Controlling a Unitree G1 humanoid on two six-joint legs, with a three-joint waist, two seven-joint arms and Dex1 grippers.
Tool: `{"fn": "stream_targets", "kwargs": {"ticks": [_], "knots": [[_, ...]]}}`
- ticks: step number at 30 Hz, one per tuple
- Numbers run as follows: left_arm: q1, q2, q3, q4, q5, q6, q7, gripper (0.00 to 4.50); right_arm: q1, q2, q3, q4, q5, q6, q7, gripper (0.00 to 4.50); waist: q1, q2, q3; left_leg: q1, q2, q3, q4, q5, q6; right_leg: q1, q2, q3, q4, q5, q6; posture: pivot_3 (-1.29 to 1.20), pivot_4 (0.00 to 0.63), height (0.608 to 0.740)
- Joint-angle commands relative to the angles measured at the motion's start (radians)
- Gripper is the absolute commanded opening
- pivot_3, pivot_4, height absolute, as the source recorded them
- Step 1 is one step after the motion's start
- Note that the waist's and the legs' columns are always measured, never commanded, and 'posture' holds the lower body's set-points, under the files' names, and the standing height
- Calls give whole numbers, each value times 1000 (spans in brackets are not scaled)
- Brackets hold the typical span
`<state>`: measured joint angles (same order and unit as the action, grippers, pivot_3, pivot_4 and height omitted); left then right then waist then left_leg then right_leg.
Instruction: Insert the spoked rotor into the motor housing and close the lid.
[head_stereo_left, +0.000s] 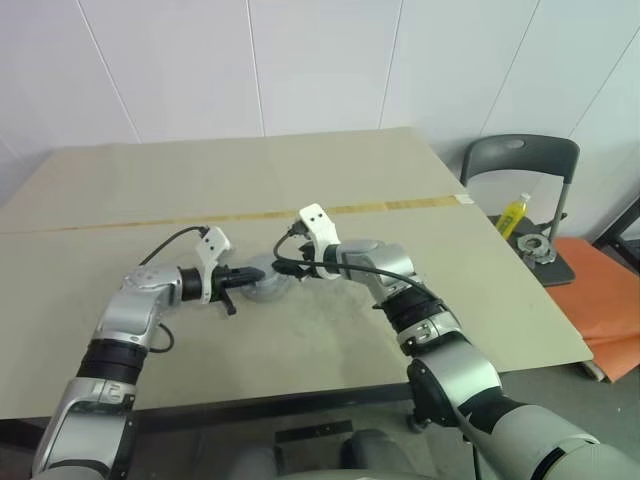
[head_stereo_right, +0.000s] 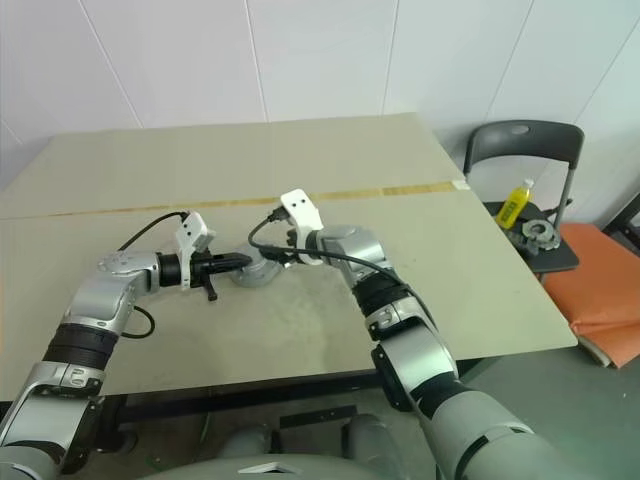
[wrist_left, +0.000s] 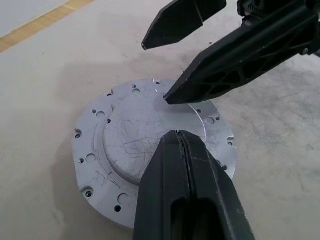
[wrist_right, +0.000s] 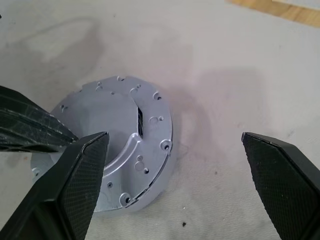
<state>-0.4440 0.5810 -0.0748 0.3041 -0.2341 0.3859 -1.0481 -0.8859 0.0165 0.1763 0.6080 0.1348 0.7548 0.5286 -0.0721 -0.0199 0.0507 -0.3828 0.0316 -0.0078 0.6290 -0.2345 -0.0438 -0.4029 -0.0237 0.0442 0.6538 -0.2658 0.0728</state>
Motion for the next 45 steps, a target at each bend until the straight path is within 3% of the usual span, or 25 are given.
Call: {"fn": "stream_targets", "kwargs": {"ticks": [1,6,11,17,26,37,45], "knots": [[33,-3,-60,45,52,10,0,0,-26,12,-76,-54,69,42,11,4469,1,0,0,0,0,0,0,0,0,0,0,0,0,0,0,0,0,740],[28,-10,-56,60,54,-11,7,0,-78,40,-261,-42,270,310,42,4469,1,0,0,6,0,0,0,0,0,5,0,0,0,-1,-1,0,0,740],[25,-14,-50,70,50,-31,12,0,-109,27,-367,-6,345,494,-12,4469,1,1,0,9,0,0,-1,0,0,8,-1,0,0,-1,-2,0,0,740],[25,-24,-16,64,21,-52,4,0,-66,20,-356,-53,352,601,-44,4469,1,1,0,8,0,0,-1,0,0,7,-2,0,-1,-1,-2,0,0,740],[28,-33,8,67,16,-78,3,0,46,74,-346,-146,349,611,-112,4469,0,1,0,7,0,0,-2,0,0,6,-1,0,-2,-3,2,0,0,740],[39,-35,13,50,12,-79,1,0,33,160,-533,-103,408,433,-274,4469,0,2,0,7,0,0,-3,0,0,6,-1,0,-3,-4,2,0,0,740],[41,-35,13,43,12,-76,1,0,12,162,-590,-31,458,443,-378,4469,1,2,0,7,0,1,-6,0,0,6,-1,0,-5,-3,2,0,0,740]]}}
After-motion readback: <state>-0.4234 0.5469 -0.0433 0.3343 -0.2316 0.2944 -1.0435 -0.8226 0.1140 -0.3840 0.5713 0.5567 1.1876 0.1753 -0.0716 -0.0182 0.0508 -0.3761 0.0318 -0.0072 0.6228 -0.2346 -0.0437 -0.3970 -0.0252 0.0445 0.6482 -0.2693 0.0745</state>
